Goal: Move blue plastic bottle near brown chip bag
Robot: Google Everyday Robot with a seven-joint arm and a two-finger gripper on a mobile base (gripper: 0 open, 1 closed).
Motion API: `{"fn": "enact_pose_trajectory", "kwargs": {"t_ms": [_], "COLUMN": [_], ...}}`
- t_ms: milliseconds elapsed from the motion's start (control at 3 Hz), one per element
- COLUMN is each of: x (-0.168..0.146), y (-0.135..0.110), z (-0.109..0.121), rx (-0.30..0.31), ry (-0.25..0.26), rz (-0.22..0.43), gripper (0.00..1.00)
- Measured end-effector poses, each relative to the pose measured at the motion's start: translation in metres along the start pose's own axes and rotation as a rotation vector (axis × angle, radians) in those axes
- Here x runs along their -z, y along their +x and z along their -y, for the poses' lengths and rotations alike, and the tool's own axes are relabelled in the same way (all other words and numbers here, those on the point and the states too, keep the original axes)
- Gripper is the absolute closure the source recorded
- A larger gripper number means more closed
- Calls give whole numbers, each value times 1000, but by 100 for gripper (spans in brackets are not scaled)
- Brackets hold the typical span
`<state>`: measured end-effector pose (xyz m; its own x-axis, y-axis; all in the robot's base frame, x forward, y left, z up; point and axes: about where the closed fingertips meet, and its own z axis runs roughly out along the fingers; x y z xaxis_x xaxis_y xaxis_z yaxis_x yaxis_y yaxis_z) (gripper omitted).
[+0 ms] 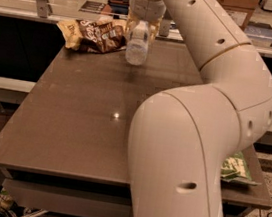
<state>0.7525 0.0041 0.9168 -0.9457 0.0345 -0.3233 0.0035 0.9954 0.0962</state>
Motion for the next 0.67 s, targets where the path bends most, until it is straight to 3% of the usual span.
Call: {"fn": "enact_pose_trajectory", "kwargs": {"t_ms": [667], "x": [-47], "y": [-12], "z": [36], "rx": [-112], "ry": [41], "rz": [-42], "gripper": [100]}}
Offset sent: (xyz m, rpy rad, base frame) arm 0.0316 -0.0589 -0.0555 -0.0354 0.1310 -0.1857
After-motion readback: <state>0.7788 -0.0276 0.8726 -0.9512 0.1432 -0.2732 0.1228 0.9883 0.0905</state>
